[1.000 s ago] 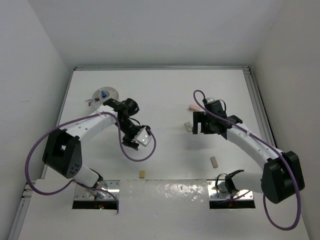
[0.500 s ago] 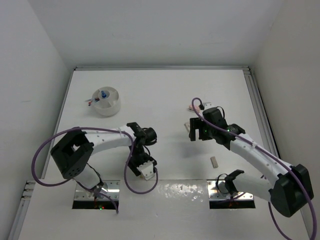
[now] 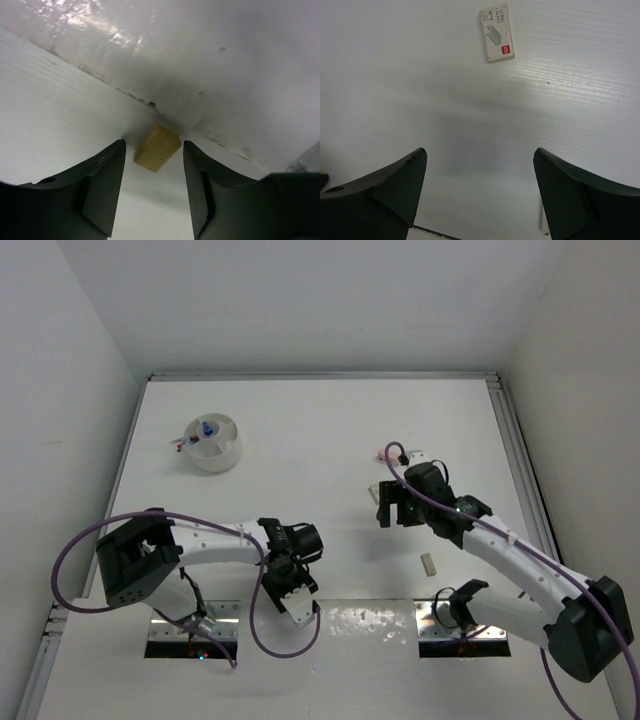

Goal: Sort the stationery into containers
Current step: Pick up the stationery from the corner of the board.

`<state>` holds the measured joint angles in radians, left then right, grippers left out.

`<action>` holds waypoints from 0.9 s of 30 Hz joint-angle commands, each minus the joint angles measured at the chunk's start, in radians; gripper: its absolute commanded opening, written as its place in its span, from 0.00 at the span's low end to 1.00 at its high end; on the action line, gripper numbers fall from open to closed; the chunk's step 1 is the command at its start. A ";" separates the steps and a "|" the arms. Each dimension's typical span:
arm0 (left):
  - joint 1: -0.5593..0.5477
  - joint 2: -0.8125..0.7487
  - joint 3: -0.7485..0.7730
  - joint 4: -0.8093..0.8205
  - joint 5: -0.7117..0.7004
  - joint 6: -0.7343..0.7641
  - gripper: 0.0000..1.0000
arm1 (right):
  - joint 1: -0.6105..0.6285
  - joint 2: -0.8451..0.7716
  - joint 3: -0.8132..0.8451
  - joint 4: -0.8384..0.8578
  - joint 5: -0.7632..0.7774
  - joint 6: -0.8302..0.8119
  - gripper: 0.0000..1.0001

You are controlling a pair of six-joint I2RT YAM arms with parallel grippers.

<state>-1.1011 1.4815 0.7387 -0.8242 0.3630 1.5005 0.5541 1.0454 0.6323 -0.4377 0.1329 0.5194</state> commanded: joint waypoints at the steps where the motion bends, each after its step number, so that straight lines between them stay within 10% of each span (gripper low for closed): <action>1: -0.016 0.022 -0.005 0.111 -0.024 -0.023 0.47 | 0.006 -0.030 -0.013 0.025 0.033 0.016 0.86; 7: -0.014 0.039 -0.027 0.128 -0.090 -0.028 0.29 | 0.006 -0.056 -0.026 0.014 0.048 0.018 0.86; 11: -0.006 0.037 -0.021 0.120 -0.084 -0.092 0.00 | 0.006 -0.084 -0.036 0.013 0.065 0.008 0.86; 17: 0.102 0.033 0.074 0.142 -0.032 -0.329 0.00 | 0.006 -0.079 -0.025 0.036 0.063 -0.001 0.86; 27: 0.665 -0.177 0.281 0.512 -0.166 -1.058 0.00 | -0.016 0.073 0.153 0.102 0.008 -0.056 0.88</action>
<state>-0.5365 1.4120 0.9878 -0.4900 0.3035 0.7277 0.5499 1.0832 0.6964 -0.4156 0.1703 0.4995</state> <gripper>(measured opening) 0.227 0.875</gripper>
